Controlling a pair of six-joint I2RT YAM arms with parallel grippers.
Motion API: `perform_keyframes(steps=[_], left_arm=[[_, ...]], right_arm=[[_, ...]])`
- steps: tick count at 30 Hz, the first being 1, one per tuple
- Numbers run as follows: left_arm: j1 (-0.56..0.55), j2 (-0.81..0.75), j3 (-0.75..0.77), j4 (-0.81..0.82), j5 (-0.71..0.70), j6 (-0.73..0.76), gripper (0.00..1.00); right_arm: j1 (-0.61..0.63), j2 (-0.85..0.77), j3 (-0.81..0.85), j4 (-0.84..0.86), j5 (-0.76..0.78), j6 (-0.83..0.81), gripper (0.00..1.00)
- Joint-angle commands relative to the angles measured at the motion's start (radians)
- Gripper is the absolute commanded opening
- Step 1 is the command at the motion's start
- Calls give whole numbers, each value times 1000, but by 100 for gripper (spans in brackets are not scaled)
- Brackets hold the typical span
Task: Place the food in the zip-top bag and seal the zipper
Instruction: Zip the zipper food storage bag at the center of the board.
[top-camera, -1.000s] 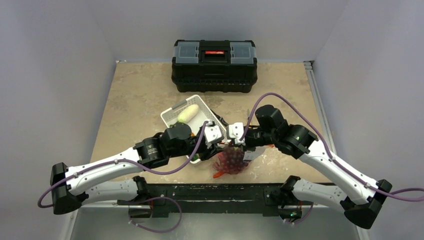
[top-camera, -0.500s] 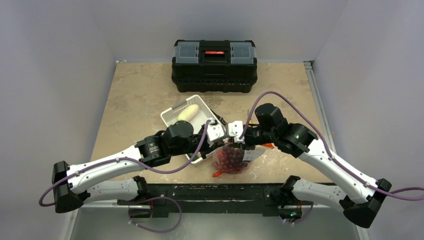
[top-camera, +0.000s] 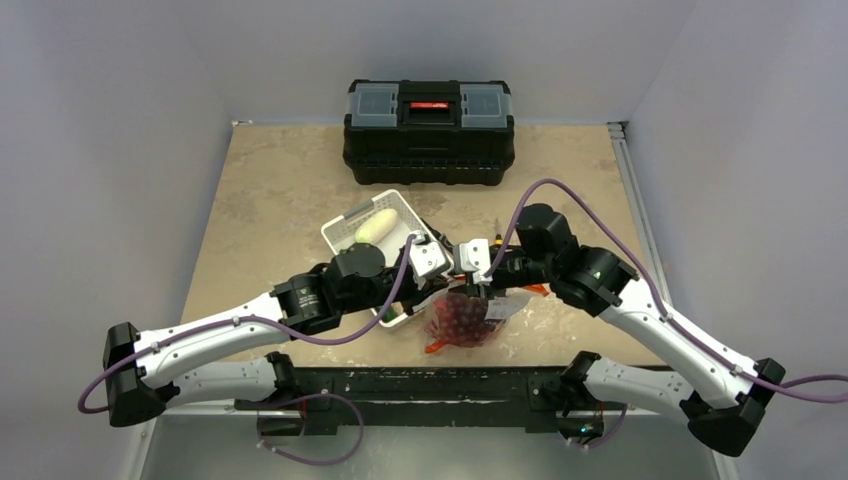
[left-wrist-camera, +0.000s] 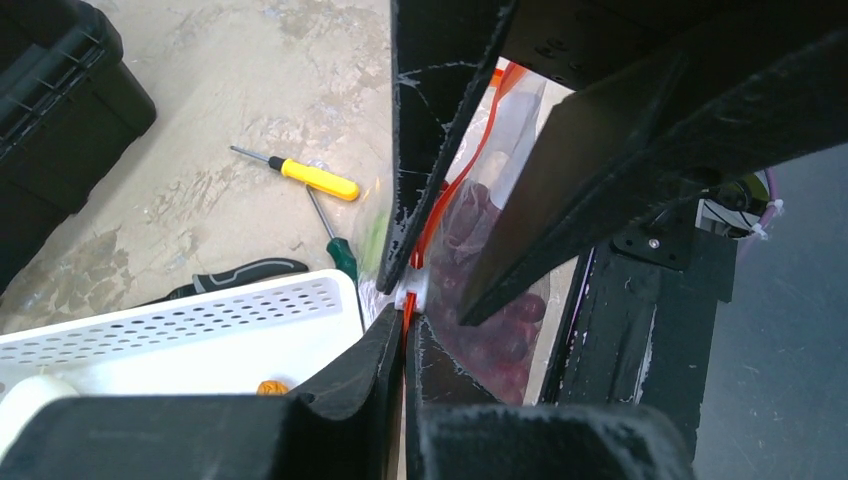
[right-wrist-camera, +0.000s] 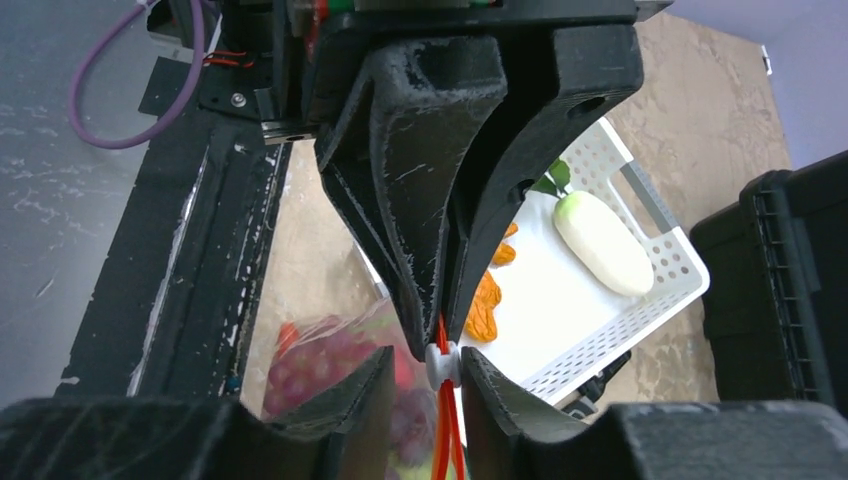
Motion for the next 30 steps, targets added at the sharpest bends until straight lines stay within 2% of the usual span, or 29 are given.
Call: perform_keyframes(steps=[1, 3, 5, 13, 22, 30], left_arm=[[3, -31, 4, 80, -15, -13, 0], [3, -31, 4, 79, -13, -10, 0], [3, -36, 0, 70, -21, -7, 0], [3, -120, -108, 150, -195, -34, 0], [3, -198, -152, 174, -254, -36, 0], [3, -348, -227, 166, -373, -50, 0]], right_arm=[[5, 20, 56, 21, -38, -11, 25], [4, 27, 60, 16, -33, -13, 15], [4, 30, 62, 7, -9, -14, 0], [5, -31, -5, -44, 212, -47, 0], [4, -131, -32, -163, 275, -34, 0], [4, -232, -41, -226, 347, -8, 0]])
